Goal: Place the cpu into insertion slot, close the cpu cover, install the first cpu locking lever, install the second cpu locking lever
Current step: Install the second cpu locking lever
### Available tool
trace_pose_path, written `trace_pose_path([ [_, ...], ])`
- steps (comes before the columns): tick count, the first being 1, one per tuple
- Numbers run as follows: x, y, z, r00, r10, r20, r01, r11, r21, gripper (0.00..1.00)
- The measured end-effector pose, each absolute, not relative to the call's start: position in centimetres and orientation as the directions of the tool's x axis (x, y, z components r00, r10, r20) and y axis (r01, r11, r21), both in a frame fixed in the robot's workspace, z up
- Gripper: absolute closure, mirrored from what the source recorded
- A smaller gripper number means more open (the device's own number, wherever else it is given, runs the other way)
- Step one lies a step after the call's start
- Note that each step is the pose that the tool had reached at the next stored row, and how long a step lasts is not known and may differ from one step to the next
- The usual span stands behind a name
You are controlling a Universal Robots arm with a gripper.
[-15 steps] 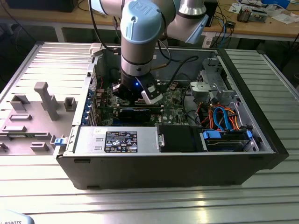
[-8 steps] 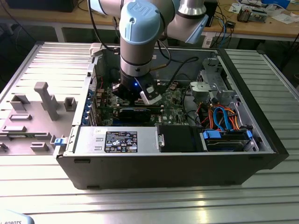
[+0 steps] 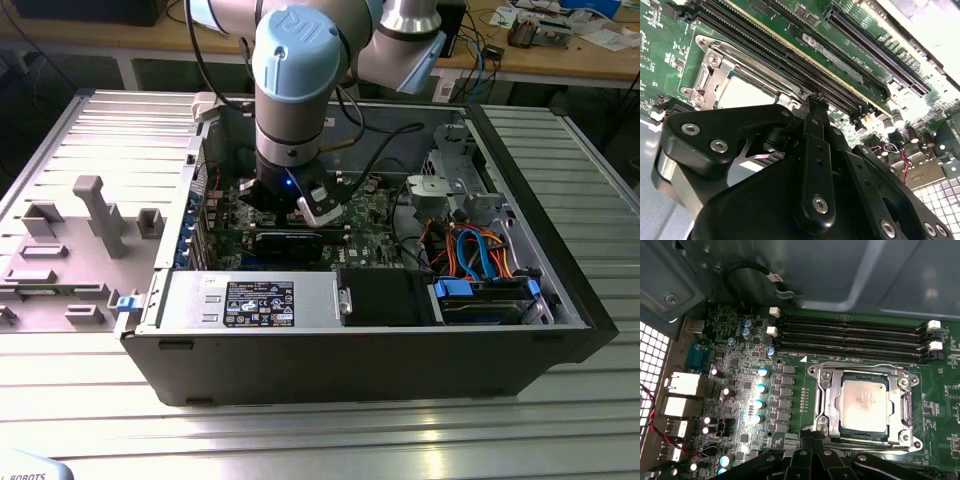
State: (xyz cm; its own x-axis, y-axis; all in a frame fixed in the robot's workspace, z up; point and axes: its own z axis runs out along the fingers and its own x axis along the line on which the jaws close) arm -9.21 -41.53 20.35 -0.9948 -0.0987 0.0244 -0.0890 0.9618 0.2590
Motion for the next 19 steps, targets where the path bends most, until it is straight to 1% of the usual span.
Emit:
trace_pose_path([
  [5, -9.27, -41.54, 20.1, -0.995, -0.099, 0.025, -0.089, 0.962, 0.26, 0.89],
  [19, -9.5, -41.39, 19.72, -0.995, -0.099, 0.022, -0.089, 0.955, 0.281, 0.89],
])
